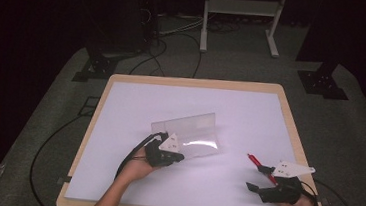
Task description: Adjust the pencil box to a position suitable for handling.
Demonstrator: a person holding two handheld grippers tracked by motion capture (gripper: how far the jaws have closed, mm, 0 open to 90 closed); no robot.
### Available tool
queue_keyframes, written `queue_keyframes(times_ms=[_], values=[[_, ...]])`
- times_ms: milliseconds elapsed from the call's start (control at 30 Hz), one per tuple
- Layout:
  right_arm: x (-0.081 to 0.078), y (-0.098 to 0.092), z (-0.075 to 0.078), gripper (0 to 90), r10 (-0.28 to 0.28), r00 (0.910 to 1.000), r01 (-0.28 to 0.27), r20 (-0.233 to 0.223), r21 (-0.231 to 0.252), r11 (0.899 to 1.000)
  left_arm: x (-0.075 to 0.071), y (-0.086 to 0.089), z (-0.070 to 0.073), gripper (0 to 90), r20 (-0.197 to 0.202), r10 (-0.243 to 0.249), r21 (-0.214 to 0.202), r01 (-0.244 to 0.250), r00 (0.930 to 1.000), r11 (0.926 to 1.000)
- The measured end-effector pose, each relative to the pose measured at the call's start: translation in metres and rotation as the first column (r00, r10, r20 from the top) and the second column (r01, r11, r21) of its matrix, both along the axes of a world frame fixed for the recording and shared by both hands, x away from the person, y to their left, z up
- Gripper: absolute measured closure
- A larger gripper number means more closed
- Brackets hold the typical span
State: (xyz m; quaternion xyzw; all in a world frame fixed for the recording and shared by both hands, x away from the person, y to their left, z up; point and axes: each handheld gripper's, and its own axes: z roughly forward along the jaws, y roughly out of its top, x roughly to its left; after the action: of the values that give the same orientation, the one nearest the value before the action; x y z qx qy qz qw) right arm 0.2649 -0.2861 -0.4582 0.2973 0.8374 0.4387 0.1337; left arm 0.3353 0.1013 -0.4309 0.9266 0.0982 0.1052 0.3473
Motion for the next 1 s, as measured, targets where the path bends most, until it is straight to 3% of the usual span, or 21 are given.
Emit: queue_keyframes(times_ms=[300,400,1000], values=[[0.001,-0.002,0.000,24.0,-0.005,1.0000,0.005,0.000,-0.001,1.000,-0.006,-0.008,-0.001,89.7,-0.008,-0.036,-0.011,0.035,0.9993,0.9993],[0.001,-0.002,0.000,23.9,-0.007,1.0000,0.007,-0.001,0.000,1.000,-0.007,-0.011,-0.001,89.7,-0.018,-0.056,-0.036,0.055,0.9983,0.9978],[0.001,-0.006,0.001,24.1,-0.020,0.9998,0.020,0.002,0.000,1.000,-0.015,-0.022,-0.010,89.6,-0.044,-0.124,-0.028,0.122,0.9914,0.9921]])
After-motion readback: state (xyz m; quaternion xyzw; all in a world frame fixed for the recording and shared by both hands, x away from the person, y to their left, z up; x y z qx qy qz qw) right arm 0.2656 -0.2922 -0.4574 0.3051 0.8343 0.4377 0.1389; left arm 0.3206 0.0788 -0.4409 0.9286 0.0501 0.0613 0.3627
